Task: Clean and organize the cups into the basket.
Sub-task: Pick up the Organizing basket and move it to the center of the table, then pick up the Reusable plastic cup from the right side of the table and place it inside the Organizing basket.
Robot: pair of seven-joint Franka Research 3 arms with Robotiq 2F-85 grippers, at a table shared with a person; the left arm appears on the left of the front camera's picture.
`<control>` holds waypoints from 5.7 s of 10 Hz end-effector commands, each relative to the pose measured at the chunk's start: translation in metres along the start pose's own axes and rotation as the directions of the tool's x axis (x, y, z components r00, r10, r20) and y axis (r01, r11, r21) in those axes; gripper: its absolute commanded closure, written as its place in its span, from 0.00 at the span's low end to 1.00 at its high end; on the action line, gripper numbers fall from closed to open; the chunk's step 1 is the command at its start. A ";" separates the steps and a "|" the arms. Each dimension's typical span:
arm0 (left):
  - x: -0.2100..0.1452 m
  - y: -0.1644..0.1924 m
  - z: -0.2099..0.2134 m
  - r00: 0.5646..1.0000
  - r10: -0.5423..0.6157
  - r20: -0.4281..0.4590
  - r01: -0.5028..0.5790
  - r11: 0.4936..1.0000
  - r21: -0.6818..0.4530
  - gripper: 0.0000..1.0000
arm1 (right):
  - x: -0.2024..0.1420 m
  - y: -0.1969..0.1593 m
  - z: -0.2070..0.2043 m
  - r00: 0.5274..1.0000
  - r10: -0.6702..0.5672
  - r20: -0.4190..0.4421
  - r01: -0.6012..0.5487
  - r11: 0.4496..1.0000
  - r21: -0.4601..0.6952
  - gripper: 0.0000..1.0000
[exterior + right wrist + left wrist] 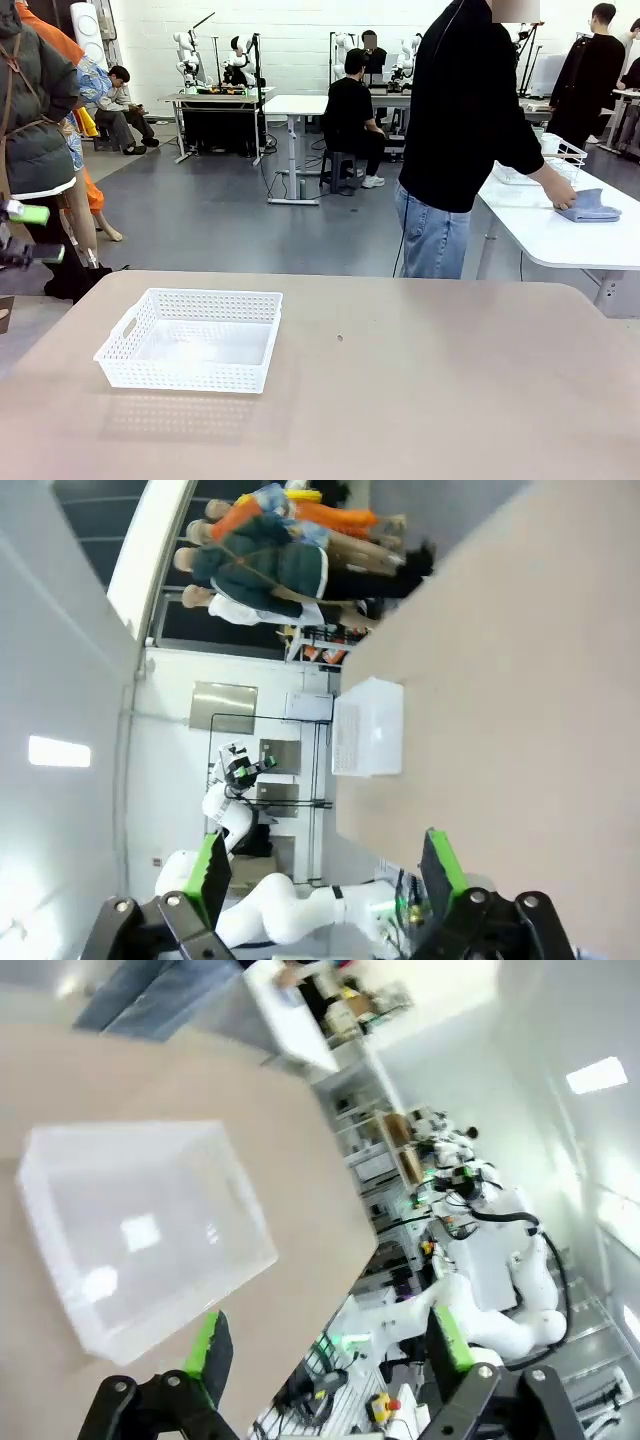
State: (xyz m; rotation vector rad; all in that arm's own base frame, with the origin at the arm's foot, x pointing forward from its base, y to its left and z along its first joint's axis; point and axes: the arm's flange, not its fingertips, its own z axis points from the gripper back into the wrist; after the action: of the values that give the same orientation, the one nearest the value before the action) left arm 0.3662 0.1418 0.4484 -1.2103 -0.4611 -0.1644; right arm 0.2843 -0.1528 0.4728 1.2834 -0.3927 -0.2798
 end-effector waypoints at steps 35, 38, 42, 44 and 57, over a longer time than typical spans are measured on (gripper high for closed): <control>-0.015 0.006 0.071 0.994 0.103 0.033 -0.108 0.971 0.215 0.00 | -0.047 0.005 0.081 0.995 0.019 0.101 -0.012 0.998 -0.067 0.00; -0.015 0.006 0.071 0.994 0.103 0.033 -0.108 0.971 0.215 0.00 | -0.047 0.005 0.081 0.995 0.019 0.101 -0.012 0.998 -0.067 0.00; -0.015 0.006 0.071 0.994 0.103 0.033 -0.108 0.971 0.215 0.00 | -0.047 0.005 0.081 0.995 0.019 0.101 -0.012 0.998 -0.067 0.00; -0.015 0.006 0.071 0.994 0.103 0.033 -0.108 0.971 0.215 0.00 | -0.047 0.005 0.081 0.995 0.019 0.101 -0.012 0.998 -0.067 0.00; -0.012 -0.009 0.063 0.999 0.032 -0.034 -0.020 0.952 0.306 0.00 | -0.042 0.006 0.075 0.933 0.319 -0.165 -0.345 0.924 -0.165 0.00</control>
State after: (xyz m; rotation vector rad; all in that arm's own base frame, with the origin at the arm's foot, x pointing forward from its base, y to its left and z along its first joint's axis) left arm 0.3383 0.2037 0.4589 -0.9925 -0.4134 -0.0308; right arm 0.2043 -0.1961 0.4920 1.1290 -0.4556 -0.2187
